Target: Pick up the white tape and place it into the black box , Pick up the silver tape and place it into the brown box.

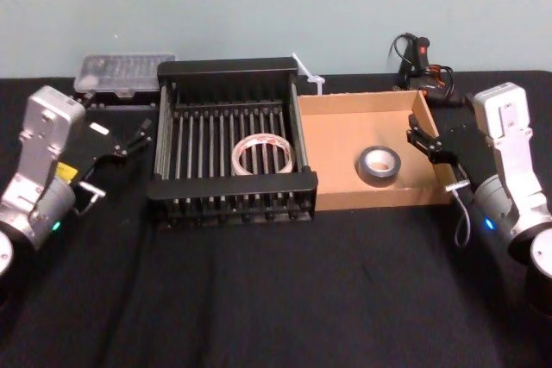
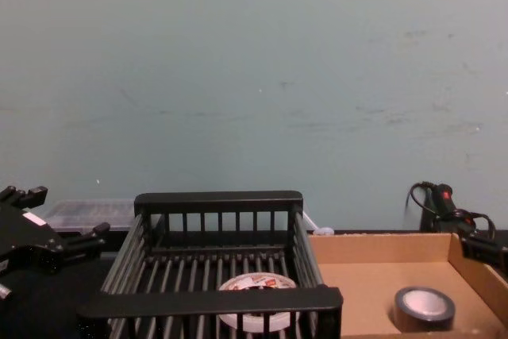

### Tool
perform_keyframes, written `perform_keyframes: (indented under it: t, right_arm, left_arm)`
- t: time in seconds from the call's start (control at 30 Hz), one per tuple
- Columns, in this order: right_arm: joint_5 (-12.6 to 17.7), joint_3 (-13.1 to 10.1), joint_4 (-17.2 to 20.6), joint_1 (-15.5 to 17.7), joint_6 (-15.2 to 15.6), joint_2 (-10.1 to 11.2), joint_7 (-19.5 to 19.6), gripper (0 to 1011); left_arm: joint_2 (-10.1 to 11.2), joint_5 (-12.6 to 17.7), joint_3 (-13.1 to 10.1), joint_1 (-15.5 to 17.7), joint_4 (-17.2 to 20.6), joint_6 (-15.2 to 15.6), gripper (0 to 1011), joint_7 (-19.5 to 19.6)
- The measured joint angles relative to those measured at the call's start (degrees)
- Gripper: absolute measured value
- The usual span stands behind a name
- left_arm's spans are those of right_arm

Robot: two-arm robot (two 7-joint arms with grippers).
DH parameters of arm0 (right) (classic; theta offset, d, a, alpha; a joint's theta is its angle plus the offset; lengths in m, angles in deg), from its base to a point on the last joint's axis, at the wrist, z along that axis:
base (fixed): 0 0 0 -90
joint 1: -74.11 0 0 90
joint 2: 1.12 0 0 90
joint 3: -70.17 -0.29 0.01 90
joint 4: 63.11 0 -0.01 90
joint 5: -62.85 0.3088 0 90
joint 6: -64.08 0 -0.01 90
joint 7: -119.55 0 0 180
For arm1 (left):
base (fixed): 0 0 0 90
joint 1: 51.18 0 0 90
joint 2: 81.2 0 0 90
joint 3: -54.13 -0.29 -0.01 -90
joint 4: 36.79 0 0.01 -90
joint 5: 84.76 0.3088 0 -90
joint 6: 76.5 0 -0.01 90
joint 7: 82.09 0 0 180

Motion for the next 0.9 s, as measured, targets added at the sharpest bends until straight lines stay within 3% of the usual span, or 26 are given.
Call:
perform_keyframes:
  t: [0.9]
  right_arm:
    - [0.0,0.0,0.0,0.0,0.0,0.0,0.0,1002]
  left_arm:
    - [0.0,0.0,0.0,0.0,0.0,0.0,1001,0.0]
